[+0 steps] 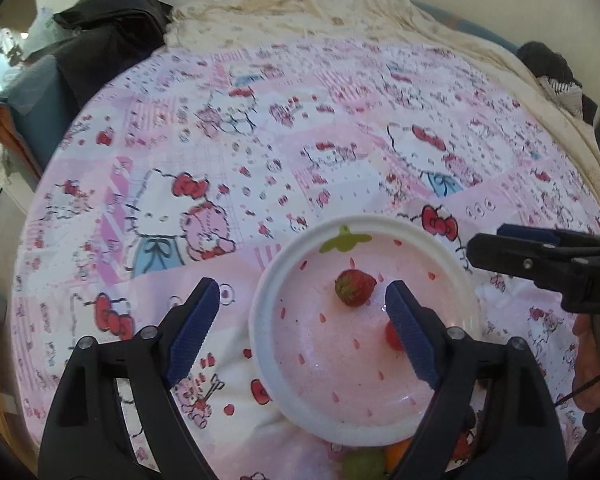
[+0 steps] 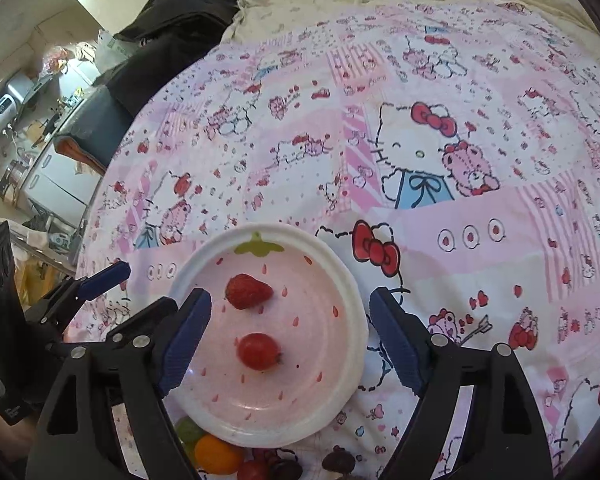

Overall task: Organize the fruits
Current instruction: 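Lift both tools away from the plate back toward the fruit row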

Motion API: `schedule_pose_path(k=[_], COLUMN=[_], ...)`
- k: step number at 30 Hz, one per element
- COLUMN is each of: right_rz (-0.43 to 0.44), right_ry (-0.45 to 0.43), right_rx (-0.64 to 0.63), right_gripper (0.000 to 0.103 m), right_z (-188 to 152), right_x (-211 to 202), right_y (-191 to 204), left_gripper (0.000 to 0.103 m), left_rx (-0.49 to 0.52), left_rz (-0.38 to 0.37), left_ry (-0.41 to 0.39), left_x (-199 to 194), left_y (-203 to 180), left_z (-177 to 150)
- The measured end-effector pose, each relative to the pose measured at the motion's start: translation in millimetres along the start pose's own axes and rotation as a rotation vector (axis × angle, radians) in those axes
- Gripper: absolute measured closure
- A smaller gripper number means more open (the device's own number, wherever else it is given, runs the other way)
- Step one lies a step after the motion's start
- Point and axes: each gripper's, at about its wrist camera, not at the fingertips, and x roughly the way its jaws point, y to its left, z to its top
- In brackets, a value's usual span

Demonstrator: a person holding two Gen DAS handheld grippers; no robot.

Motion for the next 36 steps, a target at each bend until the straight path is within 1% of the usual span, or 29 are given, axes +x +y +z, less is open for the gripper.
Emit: schedule_pose_path(k=[6,9,13,16,23,29,36], right_rz=[-0.007,-0.038,-0.047,-0.063,-0.056,-0.053,-0.063], right_ry=[-0.045,-0.079,-0.100,-0.119,-0.129,-0.122,-0.109], right_rx=[-0.015,-0.035,-0.015,-0.006,0.040,0.067,0.093], right_gripper=[0.019,0.019,0.019,0.019,0.019,0.019,0.019], right_z=[-7.4,-13.7,-26.3,-36.9,-66.7,-89.9,-109.6], right_x=[-31.2,-47.2,-65.5,-79.1,-104.4,-116.4,-122.7], right_y=[8.1,10.3,7.8,6.9,6.5,7.3,5.2], left_gripper=[0.020,0.020,0.020,0.020,0.020,0.020,0.020], left_rx=[-0.027,-0.040,-0.061,-0.085,-0.098,-0.124,-0.163], left_rz=[0.023,0.036,0.047,0.033,0.045,0.048,0.063], left_ry=[-0.044,-0.073,-0.111,-0.116,-0.124,-0.114,-0.106], left_x=[-31.7,-48.9,-70.9,-84.0,-110.0,-126.4,-136.3], left_y=[2.6,4.3,7.5,10.9,9.8,10.0,13.6], left_z=[-1.1,-3.7,-7.8,-14.9,-38.3,-62.8,-84.4])
